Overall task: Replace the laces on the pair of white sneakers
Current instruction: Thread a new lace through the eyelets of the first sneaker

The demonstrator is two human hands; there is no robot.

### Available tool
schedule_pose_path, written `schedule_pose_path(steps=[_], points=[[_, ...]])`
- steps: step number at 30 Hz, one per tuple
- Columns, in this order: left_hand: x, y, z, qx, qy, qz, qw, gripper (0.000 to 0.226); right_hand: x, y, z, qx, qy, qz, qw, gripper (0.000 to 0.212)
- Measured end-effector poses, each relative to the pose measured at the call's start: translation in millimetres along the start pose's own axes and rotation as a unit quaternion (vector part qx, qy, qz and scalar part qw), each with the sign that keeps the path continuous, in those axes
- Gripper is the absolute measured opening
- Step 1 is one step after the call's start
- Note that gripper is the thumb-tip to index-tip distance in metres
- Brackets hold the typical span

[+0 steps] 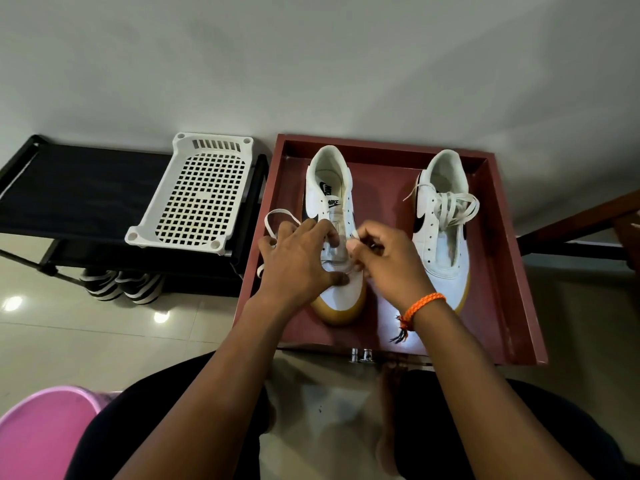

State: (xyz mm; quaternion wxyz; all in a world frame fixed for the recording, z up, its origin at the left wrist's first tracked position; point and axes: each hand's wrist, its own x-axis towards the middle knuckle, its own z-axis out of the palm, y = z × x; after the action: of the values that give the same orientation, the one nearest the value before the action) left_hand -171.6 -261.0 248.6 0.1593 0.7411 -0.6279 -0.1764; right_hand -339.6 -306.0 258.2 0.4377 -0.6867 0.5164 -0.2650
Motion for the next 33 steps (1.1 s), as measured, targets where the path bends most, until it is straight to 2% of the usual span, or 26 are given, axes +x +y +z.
schedule_pose_path(steps=[2, 4, 7, 9, 10, 11, 12, 13, 15, 16, 17, 19, 20, 22, 24, 27, 30, 33], points=[[0.5, -0.1, -0.8, 0.003, -0.008, -0.001, 1.000, 0.062, 1.0, -11.7, -8.9, 0.152, -0.027, -0.012, 0.988, 0.020], [0.6, 0.0, -1.2, 0.005, -0.011, -0.002, 1.000, 0.063, -1.5, -25.4, -17.5, 0.296, -0.050, -0.016, 0.954, 0.014], [0.6, 0.3, -1.3, 0.001, -0.014, -0.004, 1.000, 0.063, -8.1, -43.3, -29.6, 0.509, -0.081, -0.015, 0.857, 0.010], [0.5, 0.1, -1.6, -0.003, -0.014, -0.004, 1.000, 0.063, -9.3, -49.3, -37.6, 0.608, -0.083, -0.020, 0.789, 0.008], [0.3, 0.2, -1.7, -0.005, -0.014, -0.004, 1.000, 0.062, -8.2, -49.6, -40.6, 0.633, -0.072, -0.023, 0.771, 0.005], [0.1, 0.0, -1.6, -0.007, -0.015, -0.005, 1.000, 0.062, -6.0, -48.3, -42.0, 0.636, -0.051, -0.018, 0.770, 0.004], [-0.3, 0.1, -1.6, -0.007, -0.015, -0.005, 1.000, 0.061, -3.1, -44.0, -41.8, 0.614, -0.016, -0.002, 0.789, 0.003], [-0.3, 0.1, -1.4, -0.007, -0.015, -0.005, 1.000, 0.060, -0.8, -39.6, -40.0, 0.562, 0.028, 0.021, 0.827, 0.004], [0.0, 0.0, -1.6, -0.006, -0.016, -0.006, 1.000, 0.059, 4.7, -21.5, -28.8, 0.346, 0.101, 0.075, 0.930, 0.004], [0.2, 0.2, -1.2, -0.007, -0.018, -0.007, 1.000, 0.059, 5.2, -12.3, -20.9, 0.225, 0.100, 0.102, 0.964, 0.008], [0.0, -0.1, -0.7, -0.009, -0.017, -0.008, 1.000, 0.059, 3.9, -3.4, -12.0, 0.122, 0.070, 0.125, 0.982, 0.019], [-0.5, -0.5, 0.6, -0.015, -0.007, -0.004, 1.000, 0.058, -1.1, 8.4, 2.2, -0.040, -0.007, 0.135, 0.990, 0.035], [-0.6, -1.1, 1.2, -0.019, 0.000, -0.001, 1.000, 0.056, -4.5, 10.5, 7.1, -0.095, -0.028, 0.128, 0.987, 0.034], [-0.6, -1.5, 1.7, -0.022, 0.002, 0.002, 1.000, 0.056, -7.7, 9.2, 11.0, -0.181, -0.020, 0.096, 0.979, 0.029], [-0.4, -1.2, 1.3, -0.020, -0.003, 0.003, 1.000, 0.059, -6.4, 9.3, 10.6, -0.202, 0.005, 0.057, 0.978, 0.031], [-0.1, -1.2, 1.0, -0.020, -0.007, 0.001, 1.000, 0.061, -1.2, 14.5, 6.5, -0.130, 0.005, 0.042, 0.991, 0.031], [0.3, -2.0, 2.2, -0.016, -0.004, 0.001, 1.000, 0.061, 0.5, 7.4, 2.9, -0.023, -0.012, 0.021, 0.999, 0.028], [1.4, -2.1, 3.0, -0.005, -0.012, 0.000, 1.000, 0.066, 1.2, -13.3, -4.8, 0.132, -0.048, -0.025, 0.990, 0.027]])
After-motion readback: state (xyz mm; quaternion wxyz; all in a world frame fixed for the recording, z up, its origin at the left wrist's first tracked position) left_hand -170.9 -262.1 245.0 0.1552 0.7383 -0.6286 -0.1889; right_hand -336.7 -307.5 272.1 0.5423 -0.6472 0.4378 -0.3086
